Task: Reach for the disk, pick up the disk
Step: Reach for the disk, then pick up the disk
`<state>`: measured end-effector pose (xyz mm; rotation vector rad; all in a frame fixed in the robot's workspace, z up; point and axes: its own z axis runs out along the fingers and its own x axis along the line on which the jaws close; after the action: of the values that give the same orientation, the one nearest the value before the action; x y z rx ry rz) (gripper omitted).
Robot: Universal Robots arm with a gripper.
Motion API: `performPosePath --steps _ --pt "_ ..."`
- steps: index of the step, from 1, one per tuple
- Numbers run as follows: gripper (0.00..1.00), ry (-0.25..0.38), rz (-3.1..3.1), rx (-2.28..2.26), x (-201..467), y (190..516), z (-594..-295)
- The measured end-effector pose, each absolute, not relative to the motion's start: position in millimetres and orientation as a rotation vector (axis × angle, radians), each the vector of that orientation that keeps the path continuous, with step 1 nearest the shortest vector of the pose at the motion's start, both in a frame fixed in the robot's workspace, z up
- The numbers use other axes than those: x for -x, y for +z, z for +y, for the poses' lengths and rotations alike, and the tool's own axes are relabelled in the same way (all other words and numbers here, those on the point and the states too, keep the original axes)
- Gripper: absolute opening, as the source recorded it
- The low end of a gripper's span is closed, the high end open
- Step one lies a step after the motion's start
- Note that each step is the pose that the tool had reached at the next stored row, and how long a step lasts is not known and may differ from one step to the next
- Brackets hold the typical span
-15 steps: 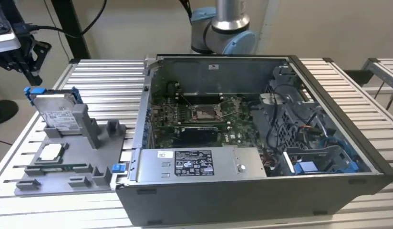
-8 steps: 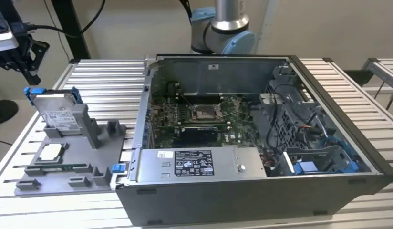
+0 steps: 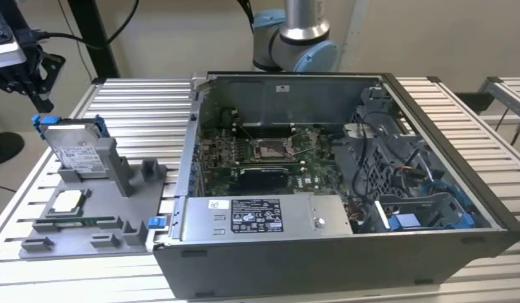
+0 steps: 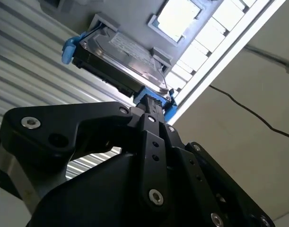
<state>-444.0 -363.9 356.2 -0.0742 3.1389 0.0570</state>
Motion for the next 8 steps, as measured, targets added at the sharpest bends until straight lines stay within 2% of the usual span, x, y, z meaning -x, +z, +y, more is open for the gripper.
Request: performPosePath --steps 8 --pt "0.00 0.045 3.128 0.302 444.2 356.2 -363.9"
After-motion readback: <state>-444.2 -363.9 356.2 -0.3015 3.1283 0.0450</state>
